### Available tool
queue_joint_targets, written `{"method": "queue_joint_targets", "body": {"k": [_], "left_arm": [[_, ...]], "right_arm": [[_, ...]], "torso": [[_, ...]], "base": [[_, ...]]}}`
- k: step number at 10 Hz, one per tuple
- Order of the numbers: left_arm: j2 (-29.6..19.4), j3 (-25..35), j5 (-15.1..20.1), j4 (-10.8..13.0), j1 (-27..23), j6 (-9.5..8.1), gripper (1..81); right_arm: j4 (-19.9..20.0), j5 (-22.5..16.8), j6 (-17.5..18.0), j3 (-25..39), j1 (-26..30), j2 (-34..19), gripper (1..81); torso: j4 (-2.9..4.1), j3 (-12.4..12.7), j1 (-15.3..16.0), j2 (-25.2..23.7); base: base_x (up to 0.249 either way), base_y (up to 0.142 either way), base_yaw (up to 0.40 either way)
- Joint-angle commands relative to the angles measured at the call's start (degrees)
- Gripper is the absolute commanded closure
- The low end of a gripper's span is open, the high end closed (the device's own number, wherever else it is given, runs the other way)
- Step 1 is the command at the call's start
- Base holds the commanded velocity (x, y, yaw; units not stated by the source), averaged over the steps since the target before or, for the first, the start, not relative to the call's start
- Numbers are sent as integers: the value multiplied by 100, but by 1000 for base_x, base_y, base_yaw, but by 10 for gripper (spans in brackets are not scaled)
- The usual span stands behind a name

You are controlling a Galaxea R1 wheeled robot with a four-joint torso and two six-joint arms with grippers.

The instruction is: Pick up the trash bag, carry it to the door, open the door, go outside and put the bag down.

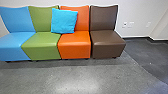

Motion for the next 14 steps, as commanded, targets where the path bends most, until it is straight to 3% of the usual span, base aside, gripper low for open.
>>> {"method": "queue_joint_targets", "body": {"k": [1, 6, 7, 8, 12, 13, 14], "left_arm": [[-38, 86, 429, -165, -516, 17, 811], [-109, 95, 438, -130, -252, 96, 811], [-178, 103, 438, -95, -157, 105, 811], [-302, 191, 438, -77, -68, 114, 811], [-1339, 1281, 359, 37, 195, 167, 811], [-1496, 1386, 359, 37, 248, 167, 811], [-1620, 1448, 350, 37, 301, 167, 811]], "right_arm": [[60, -261, 10, 10, 245, -166, 10], [51, -261, 1, -296, 113, 115, 10], [51, -261, -8, -401, 78, 229, 10], [51, -261, -8, -482, 17, 300, 10], [25, -235, -52, -869, -265, 617, 10], [25, -157, -52, -956, -335, 712, 10], [25, -138, -52, -1036, -379, 792, 10]], "torso": [[0, 548, -356, 556], [0, 1519, -997, 1537], [0, 1173, -1121, 1727], [0, 1294, -1230, 1884], [0, 1384, -1709, 2628], [0, 1508, -1855, 2853], [0, 1816, -1980, 3050]], "base": [[0, 0, 0], [0, 0, 0], [0, 0, 0], [0, 0, 0], [0, 0, 0], [0, 0, 0], [0, 0, 0]]}}
